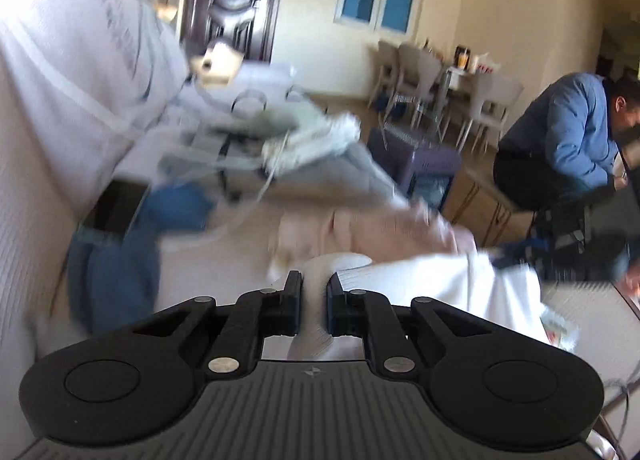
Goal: Fold clothes
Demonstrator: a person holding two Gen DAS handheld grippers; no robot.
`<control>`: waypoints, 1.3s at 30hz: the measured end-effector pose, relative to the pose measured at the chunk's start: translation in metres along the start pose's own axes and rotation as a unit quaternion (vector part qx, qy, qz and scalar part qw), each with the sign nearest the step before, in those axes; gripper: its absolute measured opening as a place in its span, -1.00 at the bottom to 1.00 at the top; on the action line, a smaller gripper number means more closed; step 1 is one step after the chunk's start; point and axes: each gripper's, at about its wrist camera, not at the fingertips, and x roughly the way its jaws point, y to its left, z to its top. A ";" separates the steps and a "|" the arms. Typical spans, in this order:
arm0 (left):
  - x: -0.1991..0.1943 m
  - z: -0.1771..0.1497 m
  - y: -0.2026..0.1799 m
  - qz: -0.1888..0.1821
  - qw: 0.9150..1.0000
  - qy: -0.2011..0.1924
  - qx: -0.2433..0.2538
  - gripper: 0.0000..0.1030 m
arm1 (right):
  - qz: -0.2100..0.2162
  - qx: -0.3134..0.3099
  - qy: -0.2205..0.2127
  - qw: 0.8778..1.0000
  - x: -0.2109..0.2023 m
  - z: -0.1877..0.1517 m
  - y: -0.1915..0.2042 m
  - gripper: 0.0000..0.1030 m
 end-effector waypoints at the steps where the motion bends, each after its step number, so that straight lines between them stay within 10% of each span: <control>1: 0.012 0.004 -0.002 0.004 1.000 0.003 0.005 -0.80 | -0.008 0.003 0.002 1.000 0.004 0.000 -0.003 -0.89; 4: 0.049 0.004 -0.003 0.028 0.999 0.035 0.007 -0.77 | -0.010 0.026 0.018 0.999 0.031 -0.004 -0.006 -0.88; 7: 0.066 0.000 0.006 0.061 0.996 0.067 -0.009 -0.34 | -0.019 0.038 0.034 0.998 0.059 -0.007 -0.004 -0.82; 15: 0.006 -0.012 0.042 0.076 0.992 0.069 -0.079 0.30 | -0.035 0.051 0.045 0.997 0.078 -0.011 -0.003 -0.41; 22: -0.071 -0.056 0.041 0.056 0.987 0.107 -0.106 0.46 | -0.032 0.047 0.000 0.998 0.016 -0.019 0.004 -0.06; 31: -0.113 -0.152 0.015 0.054 0.975 0.157 -0.147 0.48 | 0.116 0.127 0.029 0.985 -0.071 -0.084 0.065 0.15; 39: -0.111 -0.200 -0.007 0.054 0.961 0.196 -0.187 0.48 | 0.169 0.030 0.005 0.985 -0.092 -0.072 0.144 0.15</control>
